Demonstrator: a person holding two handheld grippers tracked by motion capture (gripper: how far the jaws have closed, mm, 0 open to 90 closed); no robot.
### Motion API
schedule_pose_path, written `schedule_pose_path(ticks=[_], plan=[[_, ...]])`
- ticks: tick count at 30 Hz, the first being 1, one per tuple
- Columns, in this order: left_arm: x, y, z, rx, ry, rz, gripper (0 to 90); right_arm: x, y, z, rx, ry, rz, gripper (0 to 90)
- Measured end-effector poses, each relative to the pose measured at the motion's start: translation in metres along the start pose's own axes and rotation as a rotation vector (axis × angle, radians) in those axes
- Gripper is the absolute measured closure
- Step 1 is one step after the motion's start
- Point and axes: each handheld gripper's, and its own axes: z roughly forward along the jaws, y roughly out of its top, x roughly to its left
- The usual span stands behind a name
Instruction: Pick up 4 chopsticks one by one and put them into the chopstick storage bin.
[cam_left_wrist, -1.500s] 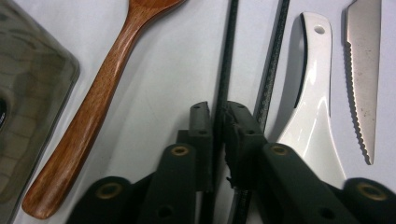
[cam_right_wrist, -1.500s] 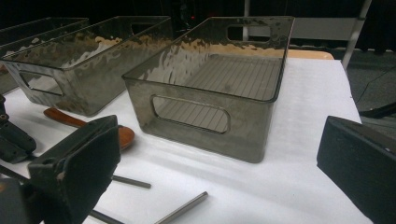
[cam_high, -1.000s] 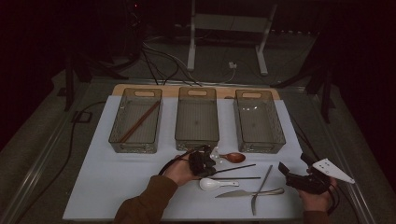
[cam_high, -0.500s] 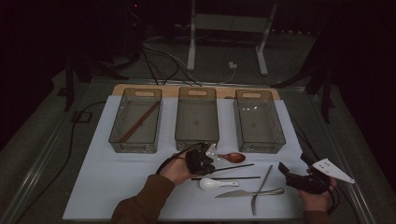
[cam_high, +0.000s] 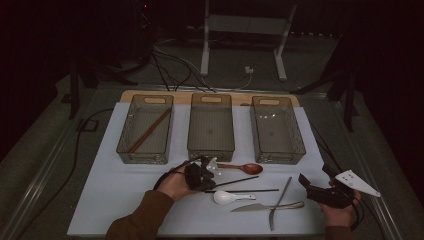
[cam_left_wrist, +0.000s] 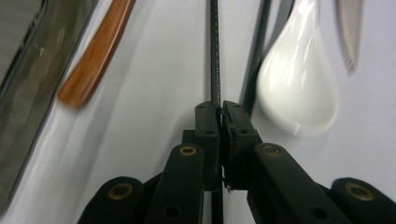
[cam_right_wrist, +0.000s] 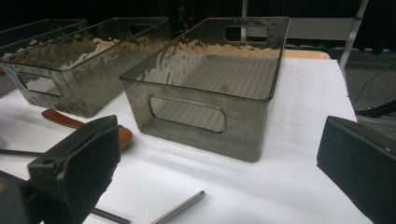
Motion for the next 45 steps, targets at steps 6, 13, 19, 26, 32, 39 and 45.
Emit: schedule_pose_path(ticks=[6, 13, 19, 26, 32, 39, 45], plan=[[0.003, -0.005, 0.000, -0.001, 0.004, -0.019, 87.2, 0.001, 0.000, 0.001, 0.005, 0.002, -0.004, 0.0], [0.004, 0.008, 0.008, -0.010, 0.035, -0.028, 78.4, 0.001, 0.000, 0.000, 0.003, 0.001, -0.001, 0.0], [0.002, 0.020, 0.014, 0.002, 0.050, -0.007, 79.8, 0.000, 0.000, 0.000, 0.002, 0.002, -0.002, 0.0], [0.000, 0.024, 0.016, 0.010, 0.049, 0.016, 87.6, 0.001, 0.000, 0.001, 0.006, 0.005, -0.004, 0.0], [-0.004, 0.021, 0.012, 0.023, 0.032, 0.036, 87.9, -0.001, 0.000, 0.000, 0.006, 0.000, 0.005, 0.0], [-0.006, 0.011, 0.006, 0.019, 0.031, 0.030, 87.9, 0.000, 0.000, 0.000, 0.005, -0.001, 0.000, 0.0], [-0.005, 0.008, -0.012, -0.028, 0.063, 0.008, 87.9, 0.000, 0.000, 0.000, 0.007, -0.001, 0.002, 0.0]])
